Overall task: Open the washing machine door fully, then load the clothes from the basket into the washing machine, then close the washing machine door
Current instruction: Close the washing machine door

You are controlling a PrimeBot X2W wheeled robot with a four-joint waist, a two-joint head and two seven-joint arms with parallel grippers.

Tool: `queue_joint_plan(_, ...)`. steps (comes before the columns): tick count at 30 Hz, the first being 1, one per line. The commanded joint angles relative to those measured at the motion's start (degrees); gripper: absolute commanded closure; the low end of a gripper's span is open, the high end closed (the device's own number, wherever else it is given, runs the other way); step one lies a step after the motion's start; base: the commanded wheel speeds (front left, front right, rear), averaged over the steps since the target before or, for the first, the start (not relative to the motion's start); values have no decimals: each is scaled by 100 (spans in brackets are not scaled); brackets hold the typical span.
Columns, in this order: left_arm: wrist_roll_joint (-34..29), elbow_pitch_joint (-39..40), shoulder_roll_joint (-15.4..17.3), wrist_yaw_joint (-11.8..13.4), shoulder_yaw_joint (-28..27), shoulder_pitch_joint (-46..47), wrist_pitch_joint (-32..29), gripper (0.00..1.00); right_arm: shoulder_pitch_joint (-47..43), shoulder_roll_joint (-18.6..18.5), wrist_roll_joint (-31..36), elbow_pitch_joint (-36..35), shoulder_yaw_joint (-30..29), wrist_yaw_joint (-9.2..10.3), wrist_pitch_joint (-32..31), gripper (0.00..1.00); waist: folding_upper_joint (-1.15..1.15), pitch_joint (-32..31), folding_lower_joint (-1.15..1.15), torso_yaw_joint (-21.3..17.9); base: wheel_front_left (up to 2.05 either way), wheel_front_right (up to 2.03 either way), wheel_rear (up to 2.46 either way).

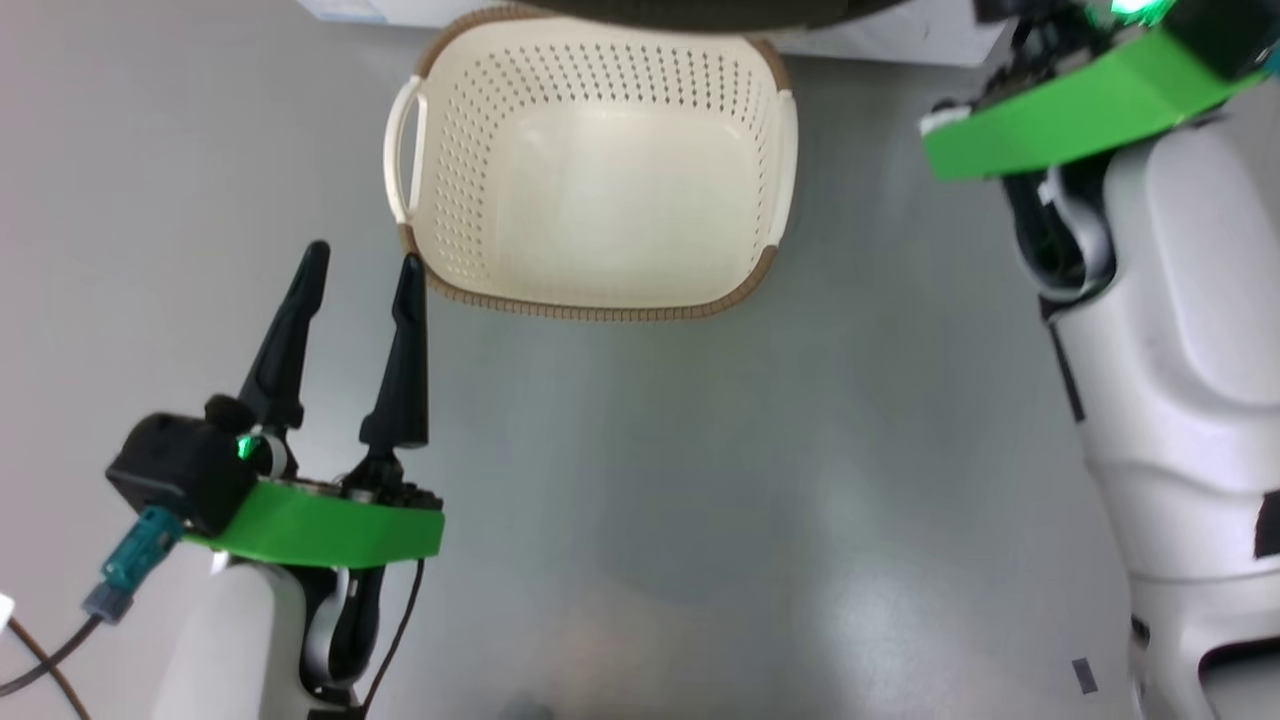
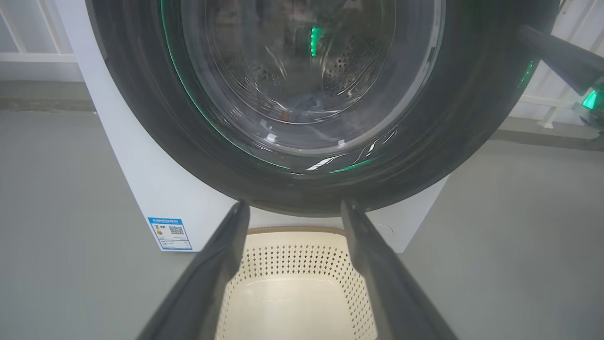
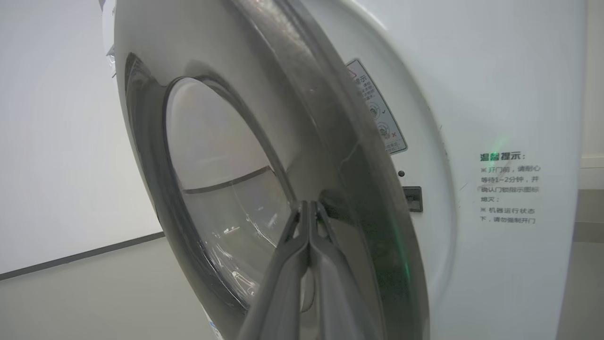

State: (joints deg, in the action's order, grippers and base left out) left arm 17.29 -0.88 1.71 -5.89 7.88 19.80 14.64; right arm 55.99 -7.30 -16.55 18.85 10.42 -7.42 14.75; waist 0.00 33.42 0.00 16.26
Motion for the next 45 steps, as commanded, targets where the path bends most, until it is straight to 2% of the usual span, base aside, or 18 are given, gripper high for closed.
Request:
queue_joint_plan(1, 50, 161, 117, -23, -165, 66, 36, 0, 116, 128, 55, -106, 21, -7, 24, 100, 0, 167, 0, 73, 0, 0, 0)
queue_joint_plan(14, 227, 130, 117, -39, 35, 419, 36, 0, 1290, 82, 239, 380, -447, -7, 24, 100, 0, 580, 0, 210, 0, 0, 0)
queue_joint_plan(25, 263, 68, 117, -64, 30, 433, 36, 0, 1403, 6, 267, 590, -544, -7, 25, 100, 0, 480, 0, 164, 0, 0, 0)
queue_joint_plan(34, 150, -17, 117, -86, -151, 337, 36, 0, 699, -31, 18, 483, 12, -7, 25, 100, 0, 160, 0, -73, 0, 0, 0)
queue_joint_plan(45, -64, -30, 117, -113, -468, 123, 36, 0, -489, -106, -314, 154, 321, -7, 25, 100, 0, -328, 0, -402, 0, 0, 0)
